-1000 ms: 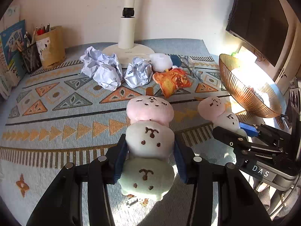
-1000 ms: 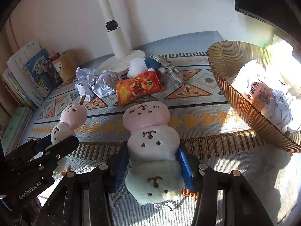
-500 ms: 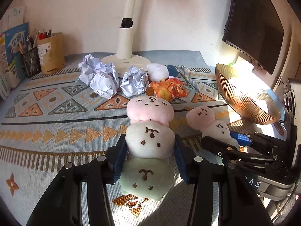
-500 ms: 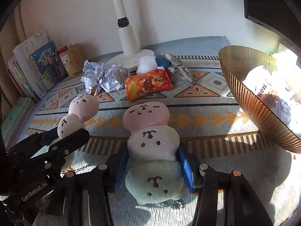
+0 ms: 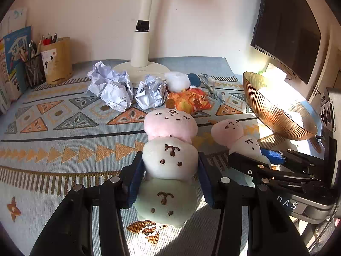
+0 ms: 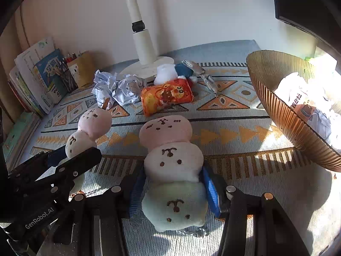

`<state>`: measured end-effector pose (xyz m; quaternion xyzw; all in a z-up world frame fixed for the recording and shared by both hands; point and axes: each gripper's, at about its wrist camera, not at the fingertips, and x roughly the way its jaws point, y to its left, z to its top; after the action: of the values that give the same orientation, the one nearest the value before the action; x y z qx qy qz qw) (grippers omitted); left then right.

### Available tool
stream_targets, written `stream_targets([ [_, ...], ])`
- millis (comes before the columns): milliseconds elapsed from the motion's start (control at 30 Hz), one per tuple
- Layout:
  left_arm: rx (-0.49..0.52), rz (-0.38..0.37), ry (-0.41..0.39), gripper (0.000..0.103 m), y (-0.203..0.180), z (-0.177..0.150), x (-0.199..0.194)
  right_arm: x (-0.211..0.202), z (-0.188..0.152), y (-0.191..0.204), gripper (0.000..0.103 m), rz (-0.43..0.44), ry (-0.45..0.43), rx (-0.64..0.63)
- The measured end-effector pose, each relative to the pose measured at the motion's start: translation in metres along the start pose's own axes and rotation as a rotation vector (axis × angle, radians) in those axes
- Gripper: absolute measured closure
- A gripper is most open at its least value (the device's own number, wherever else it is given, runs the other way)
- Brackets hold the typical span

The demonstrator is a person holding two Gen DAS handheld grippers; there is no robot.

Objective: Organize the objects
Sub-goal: 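Carry both plush chains into the gold bowl and open both grippers, then move both grippers back over the paper balls by the lamp base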

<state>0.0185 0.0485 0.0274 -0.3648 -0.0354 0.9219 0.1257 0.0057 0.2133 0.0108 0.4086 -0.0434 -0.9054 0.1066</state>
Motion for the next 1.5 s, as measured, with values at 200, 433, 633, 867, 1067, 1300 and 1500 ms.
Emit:
stream_targets([
  [200,0.001,-0.002,-0.001,0.057,0.0,0.0,0.0,-0.005,0.0,0.0,0.053,-0.012,-0.029,0.002],
  [433,0.036,-0.076,0.012,0.058,-0.02,0.018,-0.008,-0.071,0.011,-0.038,0.053,0.049,-0.171,0.126],
  [633,0.116,-0.274,-0.083,0.058,-0.096,0.099,-0.028,-0.152,0.049,-0.123,0.053,-0.19,-0.399,0.326],
  [867,0.158,-0.396,-0.059,0.05,-0.178,0.148,0.035,-0.125,0.078,-0.199,0.024,-0.232,-0.289,0.455],
  [1067,0.074,-0.389,-0.019,0.013,-0.168,0.147,0.06,-0.133,0.07,-0.204,0.018,-0.206,-0.311,0.452],
  [1300,-0.005,-0.296,-0.131,0.011,-0.098,0.131,-0.02,-0.158,0.082,-0.103,0.014,-0.072,-0.367,0.209],
  [1500,-0.086,-0.023,-0.249,0.001,-0.019,0.087,-0.087,-0.118,0.063,-0.01,0.01,0.006,-0.294,0.056],
])
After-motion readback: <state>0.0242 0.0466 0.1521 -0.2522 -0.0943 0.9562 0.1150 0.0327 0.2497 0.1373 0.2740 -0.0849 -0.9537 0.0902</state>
